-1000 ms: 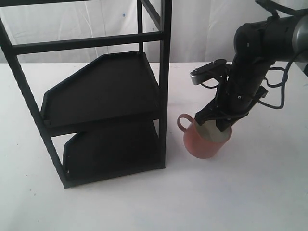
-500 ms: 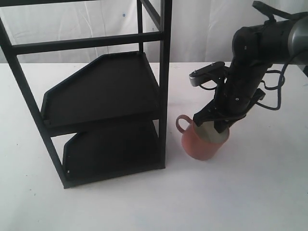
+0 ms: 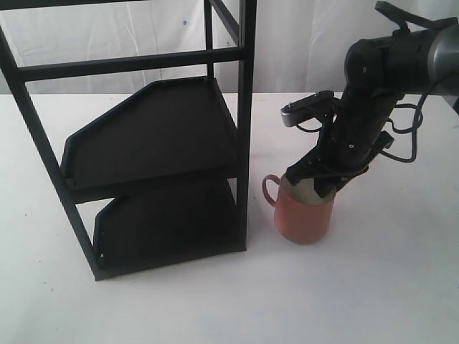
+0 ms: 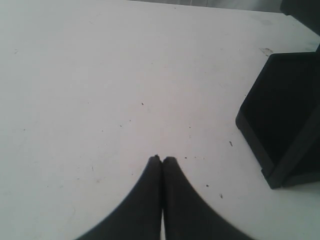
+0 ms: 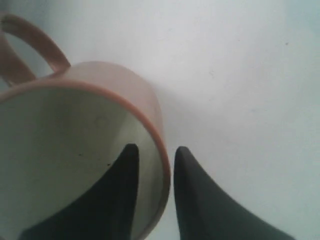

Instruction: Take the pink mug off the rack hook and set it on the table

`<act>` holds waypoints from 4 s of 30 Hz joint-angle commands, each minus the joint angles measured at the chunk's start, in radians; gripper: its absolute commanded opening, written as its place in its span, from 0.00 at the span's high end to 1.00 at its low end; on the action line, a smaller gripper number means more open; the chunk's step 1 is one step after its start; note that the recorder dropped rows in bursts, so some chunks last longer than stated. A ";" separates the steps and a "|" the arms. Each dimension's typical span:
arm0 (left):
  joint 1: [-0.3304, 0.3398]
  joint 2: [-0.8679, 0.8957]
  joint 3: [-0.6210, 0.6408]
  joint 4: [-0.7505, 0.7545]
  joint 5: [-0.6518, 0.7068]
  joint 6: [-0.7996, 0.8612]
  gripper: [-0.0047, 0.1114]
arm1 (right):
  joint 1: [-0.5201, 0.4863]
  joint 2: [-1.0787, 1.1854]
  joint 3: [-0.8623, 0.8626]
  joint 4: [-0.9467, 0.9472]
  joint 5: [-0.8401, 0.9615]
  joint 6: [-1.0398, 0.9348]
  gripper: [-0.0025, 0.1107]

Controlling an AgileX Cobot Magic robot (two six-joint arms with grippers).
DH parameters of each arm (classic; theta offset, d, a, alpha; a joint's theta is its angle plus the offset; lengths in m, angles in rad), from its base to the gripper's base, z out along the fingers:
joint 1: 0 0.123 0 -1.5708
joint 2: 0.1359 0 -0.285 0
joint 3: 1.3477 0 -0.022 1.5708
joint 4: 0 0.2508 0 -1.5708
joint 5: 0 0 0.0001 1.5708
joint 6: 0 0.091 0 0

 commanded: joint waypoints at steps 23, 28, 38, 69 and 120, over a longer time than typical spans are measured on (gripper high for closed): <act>-0.005 -0.007 0.004 -0.007 0.006 -0.001 0.96 | -0.333 -0.786 0.650 -0.137 -0.696 0.345 0.98; -0.005 -0.007 0.004 -0.007 0.006 -0.001 0.96 | -0.333 -1.092 0.914 -0.137 -1.018 0.345 0.98; -0.005 -0.007 0.004 -0.007 0.006 -0.001 0.96 | -0.333 -1.431 1.162 -0.137 -1.054 0.436 0.98; -0.005 -0.011 0.004 -0.008 0.006 -0.001 0.96 | -0.349 -1.891 1.348 -0.189 -0.750 0.282 0.98; -0.005 -0.011 0.004 -0.008 0.006 -0.001 0.96 | -0.444 -1.891 1.348 -0.032 -0.563 0.103 0.98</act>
